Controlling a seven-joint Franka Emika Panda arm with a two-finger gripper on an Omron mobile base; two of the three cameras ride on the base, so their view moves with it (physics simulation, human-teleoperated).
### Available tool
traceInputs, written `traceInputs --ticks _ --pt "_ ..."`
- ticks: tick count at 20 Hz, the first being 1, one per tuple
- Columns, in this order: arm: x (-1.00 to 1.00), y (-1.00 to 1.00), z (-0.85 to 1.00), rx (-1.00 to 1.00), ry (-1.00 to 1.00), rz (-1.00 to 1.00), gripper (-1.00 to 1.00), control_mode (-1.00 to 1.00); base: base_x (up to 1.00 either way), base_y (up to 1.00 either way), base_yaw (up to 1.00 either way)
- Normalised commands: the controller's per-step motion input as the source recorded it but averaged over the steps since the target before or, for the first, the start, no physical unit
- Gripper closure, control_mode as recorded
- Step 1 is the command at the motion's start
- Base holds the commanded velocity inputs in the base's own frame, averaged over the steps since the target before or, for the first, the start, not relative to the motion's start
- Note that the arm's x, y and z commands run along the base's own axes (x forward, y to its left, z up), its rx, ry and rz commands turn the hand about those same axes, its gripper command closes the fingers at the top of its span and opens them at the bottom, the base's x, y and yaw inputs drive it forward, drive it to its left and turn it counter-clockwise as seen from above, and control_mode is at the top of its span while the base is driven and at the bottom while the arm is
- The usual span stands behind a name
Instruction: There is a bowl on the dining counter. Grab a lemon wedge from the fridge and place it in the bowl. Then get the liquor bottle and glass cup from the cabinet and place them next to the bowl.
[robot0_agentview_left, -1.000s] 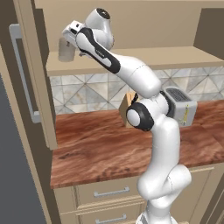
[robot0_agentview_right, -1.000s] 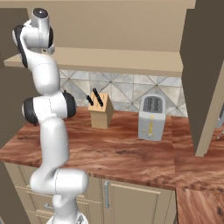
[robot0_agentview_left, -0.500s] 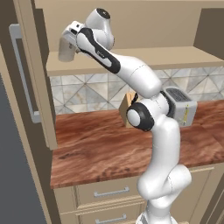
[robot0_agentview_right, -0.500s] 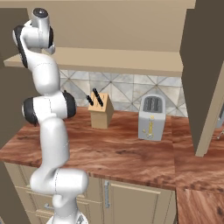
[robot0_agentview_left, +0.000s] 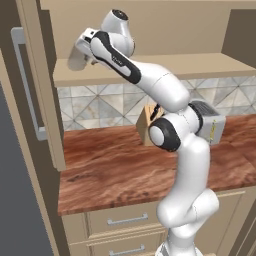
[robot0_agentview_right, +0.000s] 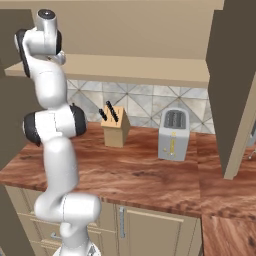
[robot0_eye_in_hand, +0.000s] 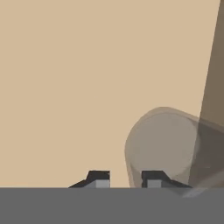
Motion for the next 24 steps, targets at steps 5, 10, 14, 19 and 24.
traceInputs --ticks 5,10,14,19,24 --pt "-0.60 -0.26 0.01 0.00 -0.16 0.00 1.00 -1.00 0.00 0.00 0.00" --pt "-0.64 -0.10 0.02 0.05 -0.33 0.00 1.00 -1.00 0.00 0.00 0.00" --pt "-0.73 -0.22 0.02 0.08 -0.41 0.00 1.00 -1.00 0.00 0.00 0.00" --pt "-0.67 -0.49 0.22 0.05 -0.35 0.00 1.00 -1.00 0.00 0.00 0.00" --pt "-0.73 -0.84 0.33 -0.09 -0.05 0.00 1.00 -1.00 0.00 0.00 0.00"
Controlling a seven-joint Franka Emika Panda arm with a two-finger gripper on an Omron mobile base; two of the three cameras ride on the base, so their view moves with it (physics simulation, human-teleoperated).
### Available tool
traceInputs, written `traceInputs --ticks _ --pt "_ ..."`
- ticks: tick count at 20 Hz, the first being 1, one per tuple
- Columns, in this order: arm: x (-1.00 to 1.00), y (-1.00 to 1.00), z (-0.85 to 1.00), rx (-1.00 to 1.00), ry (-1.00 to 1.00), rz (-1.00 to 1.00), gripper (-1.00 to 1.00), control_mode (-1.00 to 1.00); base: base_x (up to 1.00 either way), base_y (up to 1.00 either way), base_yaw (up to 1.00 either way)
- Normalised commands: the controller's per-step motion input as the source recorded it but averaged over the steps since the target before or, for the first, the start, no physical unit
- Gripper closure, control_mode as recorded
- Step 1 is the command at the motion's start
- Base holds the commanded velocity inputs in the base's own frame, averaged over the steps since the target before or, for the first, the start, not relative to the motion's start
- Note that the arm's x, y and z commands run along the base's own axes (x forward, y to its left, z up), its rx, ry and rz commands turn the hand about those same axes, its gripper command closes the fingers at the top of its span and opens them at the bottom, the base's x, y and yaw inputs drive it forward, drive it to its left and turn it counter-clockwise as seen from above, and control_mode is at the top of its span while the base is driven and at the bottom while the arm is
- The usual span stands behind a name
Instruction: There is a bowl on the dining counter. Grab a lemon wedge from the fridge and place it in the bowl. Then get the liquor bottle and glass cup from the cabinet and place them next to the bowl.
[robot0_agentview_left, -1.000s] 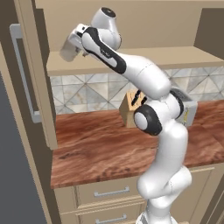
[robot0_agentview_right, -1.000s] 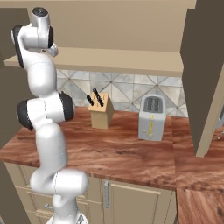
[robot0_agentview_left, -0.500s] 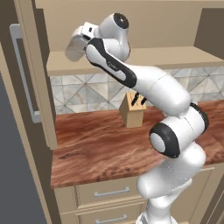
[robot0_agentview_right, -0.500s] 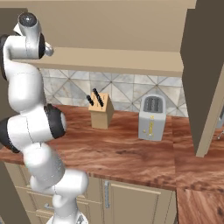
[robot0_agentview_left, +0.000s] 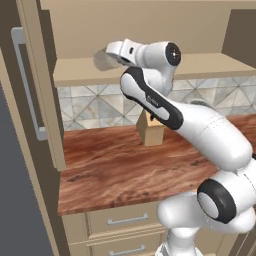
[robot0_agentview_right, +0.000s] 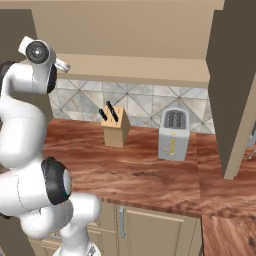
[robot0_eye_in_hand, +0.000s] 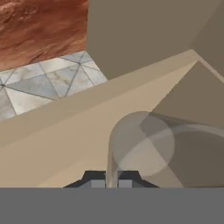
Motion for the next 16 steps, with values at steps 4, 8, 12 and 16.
traceInputs --ticks 4,8,12,16 --pt "-0.72 -0.88 0.36 -0.28 0.04 0.00 1.00 -1.00 0.00 0.00 0.00" --pt "-0.71 -0.88 0.26 -0.34 0.12 -0.03 1.00 -1.00 0.00 0.00 0.00" --pt "-0.75 -0.91 0.02 -0.24 0.11 -0.11 1.00 -1.00 0.00 0.00 0.00" --pt "-0.71 -0.81 -0.13 -0.09 0.09 -0.21 1.00 -1.00 0.00 0.00 0.00"
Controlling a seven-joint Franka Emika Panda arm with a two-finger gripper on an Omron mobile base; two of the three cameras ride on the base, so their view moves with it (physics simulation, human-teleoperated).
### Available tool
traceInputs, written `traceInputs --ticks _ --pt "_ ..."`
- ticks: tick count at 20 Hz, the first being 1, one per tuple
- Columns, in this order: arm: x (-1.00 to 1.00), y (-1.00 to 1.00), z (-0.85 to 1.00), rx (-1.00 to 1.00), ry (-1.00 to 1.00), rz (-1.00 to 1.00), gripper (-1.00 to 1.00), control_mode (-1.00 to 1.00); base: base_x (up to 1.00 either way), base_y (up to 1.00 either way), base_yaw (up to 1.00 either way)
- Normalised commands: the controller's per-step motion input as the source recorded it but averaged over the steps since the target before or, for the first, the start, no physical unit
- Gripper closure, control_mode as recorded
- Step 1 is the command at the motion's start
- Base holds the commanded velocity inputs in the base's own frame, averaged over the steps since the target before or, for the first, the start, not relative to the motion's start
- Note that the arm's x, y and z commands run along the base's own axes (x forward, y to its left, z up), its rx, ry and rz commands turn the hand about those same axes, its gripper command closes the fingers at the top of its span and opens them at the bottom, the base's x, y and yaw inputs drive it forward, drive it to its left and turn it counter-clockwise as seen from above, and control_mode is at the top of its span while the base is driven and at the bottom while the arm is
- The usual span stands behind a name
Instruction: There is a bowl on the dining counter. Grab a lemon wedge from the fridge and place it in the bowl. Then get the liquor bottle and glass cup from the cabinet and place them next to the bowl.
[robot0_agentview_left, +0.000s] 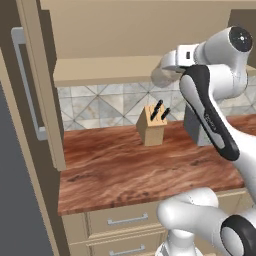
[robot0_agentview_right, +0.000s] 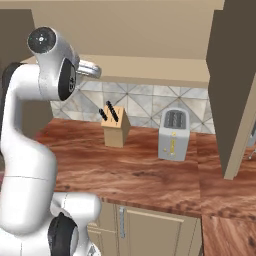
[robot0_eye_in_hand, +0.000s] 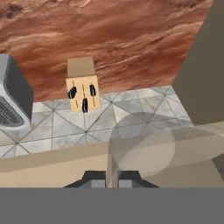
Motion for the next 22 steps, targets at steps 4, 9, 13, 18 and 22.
traceInputs --ticks 4,9,13,18,22 --pt "-0.76 -0.64 -0.24 -0.13 0.14 -0.25 1.00 -1.00 0.00 0.00 0.00" --pt "-0.61 -0.53 -0.47 -0.17 0.18 -0.25 1.00 -1.00 0.00 0.00 0.00" --pt "-0.56 -0.47 -0.35 -0.05 0.09 -0.15 1.00 -1.00 0.00 0.00 0.00" --pt "-0.23 -0.03 -0.21 0.00 0.00 -0.01 1.00 1.00 -0.25 0.00 0.00" --pt "0.00 0.00 0.00 0.00 0.00 0.00 1.00 1.00 -0.96 -0.08 0.00"
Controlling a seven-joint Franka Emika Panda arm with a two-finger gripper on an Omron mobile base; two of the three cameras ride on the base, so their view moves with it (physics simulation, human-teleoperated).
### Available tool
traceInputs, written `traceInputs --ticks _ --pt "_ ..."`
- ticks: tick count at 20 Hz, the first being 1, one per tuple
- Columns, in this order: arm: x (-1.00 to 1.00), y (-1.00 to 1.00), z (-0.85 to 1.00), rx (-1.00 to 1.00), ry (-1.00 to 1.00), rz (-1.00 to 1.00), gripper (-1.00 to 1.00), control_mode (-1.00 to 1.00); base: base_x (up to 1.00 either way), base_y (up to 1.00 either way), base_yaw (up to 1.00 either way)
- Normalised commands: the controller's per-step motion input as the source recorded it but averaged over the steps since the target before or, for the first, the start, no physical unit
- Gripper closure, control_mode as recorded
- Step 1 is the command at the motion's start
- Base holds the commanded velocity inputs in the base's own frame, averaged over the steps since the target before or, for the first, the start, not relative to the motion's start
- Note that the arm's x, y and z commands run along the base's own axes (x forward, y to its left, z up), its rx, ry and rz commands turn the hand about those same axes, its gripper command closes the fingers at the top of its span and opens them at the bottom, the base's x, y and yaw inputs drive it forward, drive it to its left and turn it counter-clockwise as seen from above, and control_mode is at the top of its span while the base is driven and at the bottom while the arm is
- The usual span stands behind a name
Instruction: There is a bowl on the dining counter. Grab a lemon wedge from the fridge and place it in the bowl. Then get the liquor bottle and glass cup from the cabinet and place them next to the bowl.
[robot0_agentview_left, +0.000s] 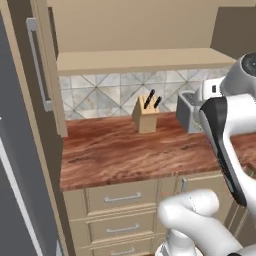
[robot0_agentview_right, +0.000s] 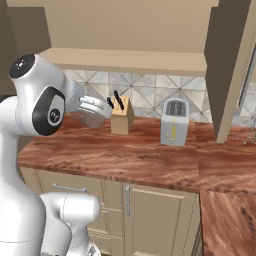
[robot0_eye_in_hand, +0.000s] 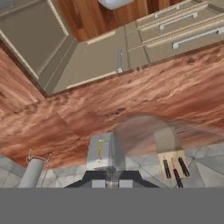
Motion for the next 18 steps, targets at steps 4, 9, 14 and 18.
traceInputs --ticks 4,9,14,18 --pt "0.00 0.00 0.00 0.00 0.00 0.00 1.00 1.00 -1.00 -0.27 0.00" --pt "0.00 0.00 0.00 0.00 0.00 0.00 1.00 1.00 -1.00 -0.39 0.00" --pt "0.00 0.00 0.00 0.00 0.00 0.00 1.00 1.00 -1.00 -0.42 0.00" --pt "0.00 0.00 0.00 0.00 0.00 0.00 1.00 1.00 -1.00 -0.31 0.00"
